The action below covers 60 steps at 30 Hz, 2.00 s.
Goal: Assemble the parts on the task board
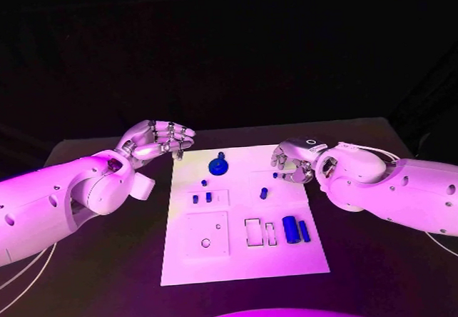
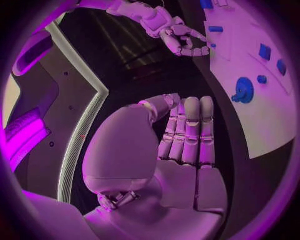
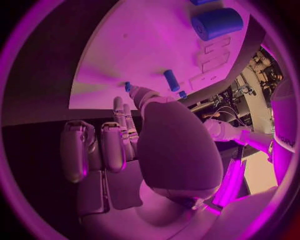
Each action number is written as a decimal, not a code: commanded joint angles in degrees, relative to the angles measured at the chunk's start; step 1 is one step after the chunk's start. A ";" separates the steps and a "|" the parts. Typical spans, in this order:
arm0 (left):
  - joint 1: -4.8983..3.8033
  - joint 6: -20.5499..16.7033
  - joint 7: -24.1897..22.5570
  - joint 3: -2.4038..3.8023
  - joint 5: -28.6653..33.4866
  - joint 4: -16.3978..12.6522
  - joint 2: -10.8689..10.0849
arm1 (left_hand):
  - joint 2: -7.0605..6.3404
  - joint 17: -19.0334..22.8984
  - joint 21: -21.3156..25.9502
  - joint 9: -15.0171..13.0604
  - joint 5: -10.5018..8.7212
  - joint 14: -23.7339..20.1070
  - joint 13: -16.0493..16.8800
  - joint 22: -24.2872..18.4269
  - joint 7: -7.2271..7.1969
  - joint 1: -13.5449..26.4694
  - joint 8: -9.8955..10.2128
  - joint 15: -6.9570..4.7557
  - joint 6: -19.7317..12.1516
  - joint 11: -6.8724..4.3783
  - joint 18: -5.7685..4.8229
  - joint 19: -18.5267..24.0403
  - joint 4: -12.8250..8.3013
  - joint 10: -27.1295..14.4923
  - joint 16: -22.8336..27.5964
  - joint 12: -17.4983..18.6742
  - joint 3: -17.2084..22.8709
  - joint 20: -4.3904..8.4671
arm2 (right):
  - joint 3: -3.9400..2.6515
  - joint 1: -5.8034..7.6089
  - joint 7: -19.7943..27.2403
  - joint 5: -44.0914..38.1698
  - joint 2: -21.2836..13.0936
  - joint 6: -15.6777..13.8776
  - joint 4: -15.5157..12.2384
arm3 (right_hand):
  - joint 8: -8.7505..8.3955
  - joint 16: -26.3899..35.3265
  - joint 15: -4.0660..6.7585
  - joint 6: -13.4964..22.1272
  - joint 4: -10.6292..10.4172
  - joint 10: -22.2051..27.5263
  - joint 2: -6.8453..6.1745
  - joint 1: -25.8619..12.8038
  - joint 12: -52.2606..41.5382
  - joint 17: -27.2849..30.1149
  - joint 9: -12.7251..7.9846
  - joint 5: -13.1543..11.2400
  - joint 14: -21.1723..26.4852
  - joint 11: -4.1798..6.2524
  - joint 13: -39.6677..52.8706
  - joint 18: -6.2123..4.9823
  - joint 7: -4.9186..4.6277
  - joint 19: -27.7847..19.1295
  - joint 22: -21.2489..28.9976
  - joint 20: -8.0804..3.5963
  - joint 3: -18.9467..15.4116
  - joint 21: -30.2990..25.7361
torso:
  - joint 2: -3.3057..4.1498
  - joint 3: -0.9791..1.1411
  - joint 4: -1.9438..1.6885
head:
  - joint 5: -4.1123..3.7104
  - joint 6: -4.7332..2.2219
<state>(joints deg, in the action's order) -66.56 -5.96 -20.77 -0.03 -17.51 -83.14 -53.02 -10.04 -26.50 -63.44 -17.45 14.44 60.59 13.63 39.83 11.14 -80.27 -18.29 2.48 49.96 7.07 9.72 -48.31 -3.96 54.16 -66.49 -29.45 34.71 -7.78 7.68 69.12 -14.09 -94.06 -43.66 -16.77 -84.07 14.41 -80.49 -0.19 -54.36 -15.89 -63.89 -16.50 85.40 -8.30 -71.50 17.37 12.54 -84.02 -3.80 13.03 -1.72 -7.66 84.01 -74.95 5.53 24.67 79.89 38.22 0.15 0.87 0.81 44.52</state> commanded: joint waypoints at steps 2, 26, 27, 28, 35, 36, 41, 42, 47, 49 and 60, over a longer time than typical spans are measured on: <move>-0.08 1.79 -2.67 0.07 4.76 -1.02 -0.38 | 0.31 0.07 0.35 0.07 0.10 -0.29 -0.09 -0.07 0.03 0.13 0.08 0.06 -0.24 0.02 0.89 0.06 -0.03 -0.47 0.26 -0.17 -0.21 -0.08 | 0.04 -0.40 -1.95 -3.36 0.72 2.44 0.48 | 0.07 0.38 0.39 -0.14 0.09 -0.49 -0.07 -0.59 0.36 0.10 0.04 -0.15 -2.61 -0.14 -0.20 -0.46 0.24 2.55 -9.83 -0.59 -0.36 0.03 | -0.02 0.00 -0.24 | -0.14 0.18; -0.09 1.09 -1.87 0.07 4.80 -1.81 -0.76 | 0.75 -0.11 0.39 0.10 0.10 0.28 -0.15 -0.25 0.30 0.16 0.21 0.15 -0.74 0.16 0.95 -0.40 -0.11 -0.68 -0.12 -0.54 -0.36 -0.24 | 0.14 -2.23 -1.36 -3.47 3.97 2.79 3.41 | 2.90 -0.14 1.65 -6.23 3.69 -9.46 3.75 0.52 1.99 0.10 2.58 -1.53 -2.97 1.18 -2.53 0.23 1.34 3.77 -11.68 -1.50 5.75 3.20 | -0.02 0.10 -0.02 | 0.29 0.74; -0.09 1.10 -1.81 0.07 4.74 -1.83 -0.76 | 0.77 -0.14 0.37 0.10 0.09 0.35 -0.15 -0.26 0.31 0.17 0.21 0.16 -0.75 0.16 0.95 -0.46 -0.12 -0.68 -0.18 -0.58 -0.38 -0.24 | 0.14 -2.30 -1.47 -3.60 4.01 2.93 3.45 | 3.09 -0.14 1.73 -6.46 4.14 -9.79 3.97 0.61 2.04 0.14 2.79 -1.56 -2.95 1.27 -2.51 0.23 1.36 3.77 -11.69 -1.56 5.95 3.20 | -0.03 0.10 -0.01 | 0.29 0.75; -0.09 1.10 -1.79 0.07 4.72 -1.83 -0.76 | 0.77 -0.14 0.37 0.10 0.09 0.35 -0.15 -0.26 0.31 0.17 0.21 0.16 -0.75 0.16 0.95 -0.46 -0.12 -0.68 -0.18 -0.58 -0.38 -0.24 | 0.15 -2.33 -1.55 -3.70 4.02 3.02 3.46 | 3.20 -0.15 1.78 -6.59 4.41 -10.00 4.11 0.68 2.06 0.15 2.91 -1.58 -2.94 1.31 -2.49 0.24 1.38 3.78 -11.71 -1.59 6.08 3.24 | -0.01 0.11 -0.02 | 0.30 0.81; -0.09 1.18 -1.69 0.07 4.58 -1.87 -0.84 | 0.92 -0.27 0.33 0.00 0.12 0.48 -0.15 -0.31 0.20 0.11 -0.04 0.16 -0.45 0.11 0.96 -0.70 -0.23 -0.70 -0.40 -0.81 -0.42 -0.27 | 0.18 -2.61 -2.76 -5.69 3.87 3.52 3.20 | 4.03 -0.26 2.21 -7.58 7.56 -12.12 4.47 1.11 2.20 0.15 4.11 -1.55 -2.89 1.74 -2.17 0.35 1.55 3.94 -12.05 -1.88 8.29 3.77 | -0.04 0.12 0.06 | 0.25 1.00; -0.09 1.19 -1.67 0.07 4.57 -1.87 -0.85 | 0.92 -0.27 0.33 0.00 0.12 0.48 -0.15 -0.31 0.20 0.11 -0.04 0.16 -0.45 0.11 0.96 -0.70 -0.23 -0.70 -0.40 -0.81 -0.42 -0.27 | 0.18 -2.62 -2.84 -5.81 3.85 3.48 3.18 | 4.04 -0.27 2.23 -7.60 7.76 -12.19 4.44 1.05 2.26 0.16 4.18 -1.55 -2.89 1.76 -2.16 0.36 1.56 3.94 -12.07 -1.89 8.48 3.79 | -0.05 0.11 0.06 | 0.23 1.00; -0.09 1.26 -1.62 0.07 4.55 -1.97 -0.95 | 0.93 -0.29 0.33 -0.03 0.13 0.47 -0.16 -0.32 0.18 0.09 -0.09 0.15 -0.37 0.10 0.97 -0.71 -0.27 -0.70 -0.41 -0.85 -0.43 -0.27 | 0.19 -2.68 -3.42 -6.59 3.63 2.31 2.79 | 4.09 -0.29 2.28 -7.73 8.30 -12.38 4.29 0.77 2.45 0.17 4.38 -1.55 -2.88 1.77 -2.14 0.39 1.57 3.99 -12.16 -1.89 9.03 3.94 | -0.06 0.12 0.08 | 0.19 0.98; -0.09 1.28 -1.61 0.07 4.55 -1.99 -0.97 | 0.93 -0.29 0.33 -0.03 0.13 0.47 -0.16 -0.32 0.18 0.09 -0.09 0.15 -0.37 0.10 0.97 -0.71 -0.27 -0.70 -0.41 -0.85 -0.43 -0.27 | 0.19 -2.68 -3.51 -6.70 3.56 1.85 2.67 | 4.09 -0.30 2.29 -7.74 8.35 -12.40 4.28 0.73 2.47 0.16 4.40 -1.55 -2.88 1.77 -2.14 0.40 1.57 4.00 -12.18 -1.89 9.08 3.98 | -0.06 0.12 0.07 | 0.19 0.93; -0.09 1.29 -1.51 0.07 4.54 -1.99 -1.02 | 0.86 -0.29 0.34 -0.03 0.17 0.39 -0.19 -0.34 0.19 0.03 -0.10 0.13 -0.42 0.10 0.98 -0.71 -0.39 -0.81 -0.39 -0.86 -0.42 -0.25 | 0.17 -2.69 -3.68 -6.96 3.13 -1.05 1.99 | 4.10 -0.35 2.32 -7.82 8.66 -12.56 4.20 0.44 2.60 0.11 4.53 -1.54 -2.89 1.78 -2.13 0.46 1.57 4.08 -12.31 -1.86 9.45 4.23 | -0.12 0.10 0.01 | 0.15 0.90; -0.09 1.26 -1.46 0.07 4.54 -1.98 -1.04 | 0.82 -0.30 0.35 -0.02 0.19 0.35 -0.21 -0.35 0.21 0.05 -0.07 0.14 -0.49 0.13 0.97 -0.71 -0.42 -0.90 -0.38 -0.85 -0.42 -0.24 | 0.16 -2.69 -3.62 -7.01 2.87 -2.68 1.56 | 4.11 -0.38 2.34 -7.84 8.75 -12.61 4.17 0.32 2.64 0.07 4.58 -1.53 -2.89 1.79 -2.13 0.47 1.57 4.10 -12.34 -1.85 9.57 4.28 | -0.11 0.08 0.00 | 0.16 0.85; -0.09 0.91 -1.12 0.07 4.55 -1.87 -1.09 | 0.66 -0.35 0.51 0.17 0.25 -0.06 -0.41 -0.50 0.68 0.36 0.39 0.40 -1.55 0.51 0.92 -0.55 -0.52 -1.71 -0.29 -0.88 -0.43 -0.39 | -0.21 -2.29 -2.77 -6.49 0.78 -7.88 -1.46 | 4.14 -0.44 2.36 -7.94 8.96 -12.77 4.08 -0.02 2.74 -0.01 4.70 -1.53 -2.90 1.81 -2.12 0.51 1.59 4.18 -12.46 -1.85 9.84 4.51 | -0.14 0.04 0.02 | 0.22 0.75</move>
<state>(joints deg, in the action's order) -66.57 -5.49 -21.78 -0.02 -13.15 -84.89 -54.13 -9.51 -26.78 -63.18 -17.33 14.43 60.80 13.30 39.39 11.86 -80.21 -18.29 2.68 48.84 7.58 9.73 -48.54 -4.28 52.83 -66.71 -30.12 34.38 -8.00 7.50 66.76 -17.29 -100.14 -42.75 -21.74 -85.13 18.27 -80.72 1.86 -61.95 -7.02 -73.61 -12.36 85.94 -5.65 -71.46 22.04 10.88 -84.02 -4.73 10.67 -1.72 -6.21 84.01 -74.91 3.89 34.46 84.20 38.08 0.21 0.87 0.98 45.30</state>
